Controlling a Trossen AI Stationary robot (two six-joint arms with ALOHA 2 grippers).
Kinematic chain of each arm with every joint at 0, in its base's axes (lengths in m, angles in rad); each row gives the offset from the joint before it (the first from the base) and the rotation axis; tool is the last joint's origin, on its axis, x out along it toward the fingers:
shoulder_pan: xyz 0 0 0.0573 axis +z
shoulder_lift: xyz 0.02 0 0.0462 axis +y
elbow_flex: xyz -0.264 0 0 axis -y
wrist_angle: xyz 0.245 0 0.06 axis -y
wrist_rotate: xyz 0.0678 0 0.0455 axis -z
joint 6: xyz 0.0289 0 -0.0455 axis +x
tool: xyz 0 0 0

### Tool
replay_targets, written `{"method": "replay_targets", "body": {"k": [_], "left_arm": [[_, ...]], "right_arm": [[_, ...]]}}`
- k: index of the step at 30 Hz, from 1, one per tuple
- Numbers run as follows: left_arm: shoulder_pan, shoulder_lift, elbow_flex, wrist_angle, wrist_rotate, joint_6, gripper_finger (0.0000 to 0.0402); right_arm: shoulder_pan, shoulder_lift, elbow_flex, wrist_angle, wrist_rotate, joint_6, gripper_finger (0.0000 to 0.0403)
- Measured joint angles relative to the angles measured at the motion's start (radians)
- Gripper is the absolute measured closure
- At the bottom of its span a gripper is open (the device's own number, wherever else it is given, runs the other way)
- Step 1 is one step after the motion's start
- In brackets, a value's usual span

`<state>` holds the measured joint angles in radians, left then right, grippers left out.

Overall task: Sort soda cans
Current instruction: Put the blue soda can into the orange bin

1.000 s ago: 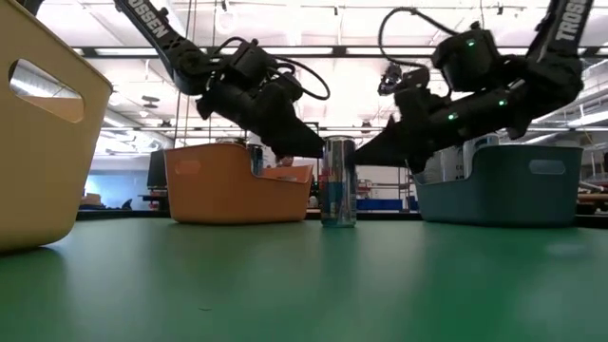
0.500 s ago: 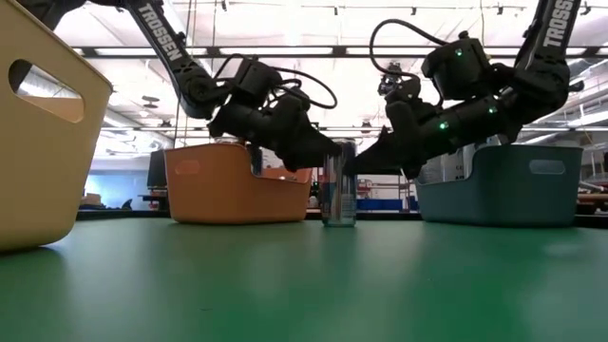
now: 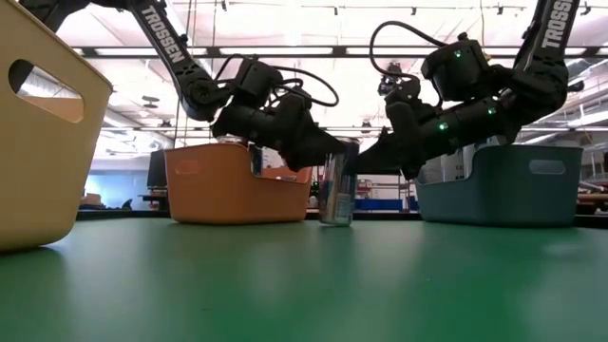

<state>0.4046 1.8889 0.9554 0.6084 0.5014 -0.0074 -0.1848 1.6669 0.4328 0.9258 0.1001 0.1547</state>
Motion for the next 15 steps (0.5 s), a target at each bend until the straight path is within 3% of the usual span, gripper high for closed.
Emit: {"method": "replay_targets", "body": {"k": [6,15], "left_arm": [[0.0,0.001,0.0,0.022,-0.001,0.01,0.0186],[0.0,-0.016,-0.004,0.068,-0.012,-0.002,0.0188]], "right_arm": [[0.0,0.0,0.0,0.002,0.0,0.0,0.0346],[-0.001,-0.027,-0.001,-0.001,0.004,0.003,0.0346]]}}
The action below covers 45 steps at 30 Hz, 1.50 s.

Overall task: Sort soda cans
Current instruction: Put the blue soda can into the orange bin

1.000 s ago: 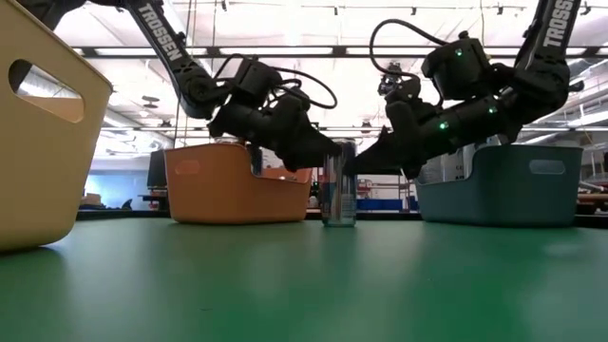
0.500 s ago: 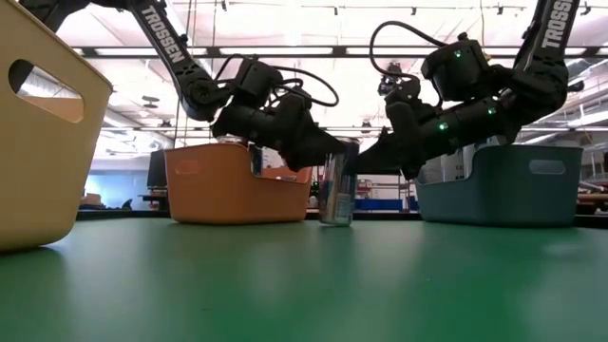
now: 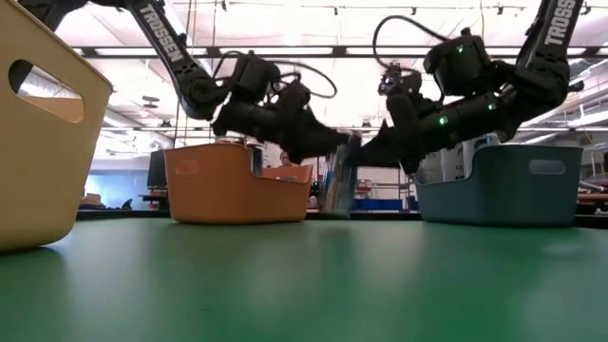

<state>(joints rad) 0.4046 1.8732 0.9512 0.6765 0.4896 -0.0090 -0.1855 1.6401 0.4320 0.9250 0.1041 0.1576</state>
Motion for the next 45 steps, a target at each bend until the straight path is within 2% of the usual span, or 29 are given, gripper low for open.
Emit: {"method": "replay_targets", "body": {"k": [5,9,17,23,28,35,45], "left_arm": [[0.014,-0.083,0.002,0.023,-0.02,-0.008,0.0188],[0.039,-0.166,0.004,-0.015,-0.097,-0.003,0.0188],[0.056,-0.318,0.004,-0.218,-0.491,0.084,0.0188],[0.053,-0.321,-0.032,-0.207,-0.657,0.02,0.0188],[0.053,-0.318,-0.159,-0.049,-0.702,-0.051,0.0188],[0.053,-0.313,-0.303,0.135,-0.705,-0.104,0.0188],[0.047,-0.195,-0.303,0.26,-0.712,-0.125,0.0188]], "right_arm": [[0.01,-0.061,0.0,-0.013,0.005,-0.002,0.0348],[0.018,-0.116,0.0,-0.037,0.005,-0.012,0.0348],[0.03,-0.174,0.0,-0.097,0.004,-0.016,0.0348],[0.034,-0.171,0.0,-0.097,0.003,-0.018,0.0348],[0.035,-0.17,0.0,-0.1,0.001,-0.005,0.0348],[0.034,-0.17,0.0,-0.093,-0.001,-0.004,0.0348],[0.034,-0.17,0.0,-0.089,0.0,-0.003,0.0348]]}}
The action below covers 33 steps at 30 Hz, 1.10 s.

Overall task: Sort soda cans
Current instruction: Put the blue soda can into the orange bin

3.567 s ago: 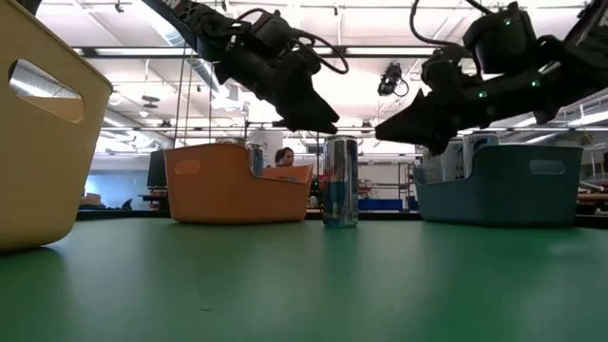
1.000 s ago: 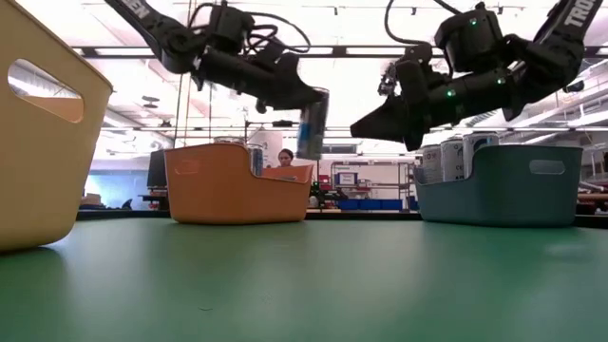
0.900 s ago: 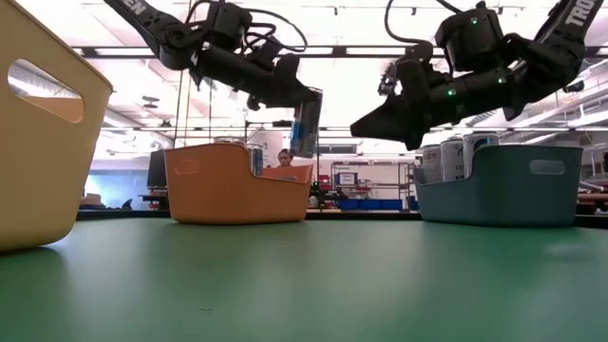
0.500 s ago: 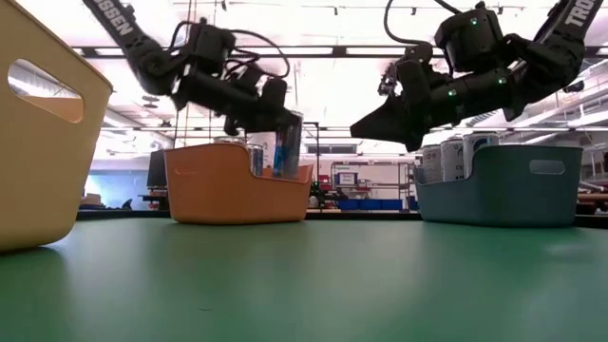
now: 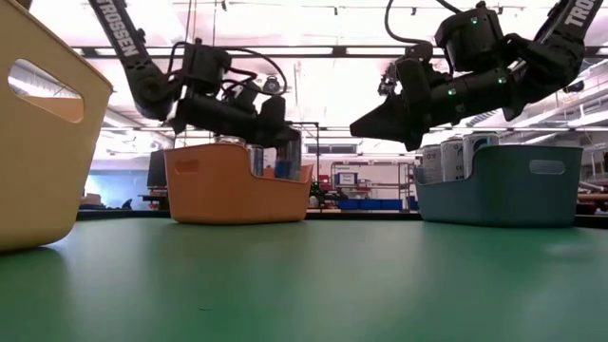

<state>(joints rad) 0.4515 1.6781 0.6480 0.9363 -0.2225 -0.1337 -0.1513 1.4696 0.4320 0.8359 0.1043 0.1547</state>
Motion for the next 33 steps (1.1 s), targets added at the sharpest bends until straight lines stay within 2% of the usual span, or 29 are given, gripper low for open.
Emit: {"method": "replay_targets", "body": {"k": [4,11,22,26,30,33], "left_arm": [[0.0,0.037,0.0,0.076,-0.005,-0.009,0.0188],[-0.001,0.015,-0.005,0.071,-0.001,0.001,0.0188],[0.014,-0.106,0.08,-0.156,0.036,0.072,0.0189],[0.076,-0.126,0.126,-0.22,0.038,0.08,0.0189],[0.149,-0.123,0.126,-0.277,0.112,0.02,0.0189],[0.171,-0.114,0.105,-0.248,0.165,-0.006,0.0189]], "right_arm": [[0.0,0.0,0.0,-0.003,0.005,0.0,0.0348],[0.0,0.0,0.0,-0.003,0.006,0.001,0.0348],[0.001,0.0,0.0,0.0,0.006,0.004,0.0348],[0.002,0.0,0.0,0.0,0.006,0.008,0.0348],[0.003,0.0,0.0,0.0,0.006,0.007,0.0348],[0.003,0.0,0.0,0.0,0.006,0.003,0.0348]]}}
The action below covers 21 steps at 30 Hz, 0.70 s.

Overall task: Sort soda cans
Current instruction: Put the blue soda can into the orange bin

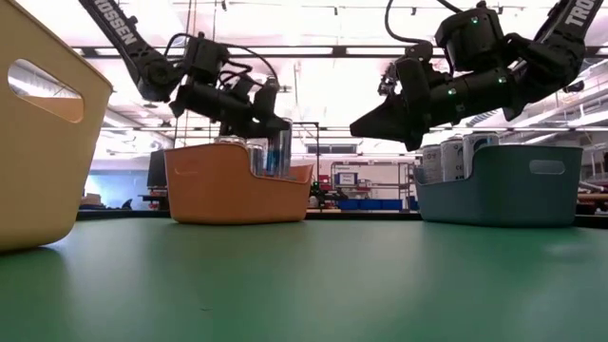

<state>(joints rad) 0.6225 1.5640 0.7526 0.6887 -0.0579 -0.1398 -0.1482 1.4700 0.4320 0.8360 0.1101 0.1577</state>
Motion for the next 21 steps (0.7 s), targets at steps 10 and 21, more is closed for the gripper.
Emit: {"method": "replay_targets", "body": {"k": [10,21], "left_arm": [[0.019,0.063,-0.013,0.013,-0.001,0.026,0.0189],[0.038,0.078,-0.012,0.009,0.068,0.001,0.0187]], "right_arm": [[0.0,0.0,0.0,0.007,0.0,0.0,0.0348],[0.0,0.0,0.0,0.009,0.0,-0.002,0.0348]]}}
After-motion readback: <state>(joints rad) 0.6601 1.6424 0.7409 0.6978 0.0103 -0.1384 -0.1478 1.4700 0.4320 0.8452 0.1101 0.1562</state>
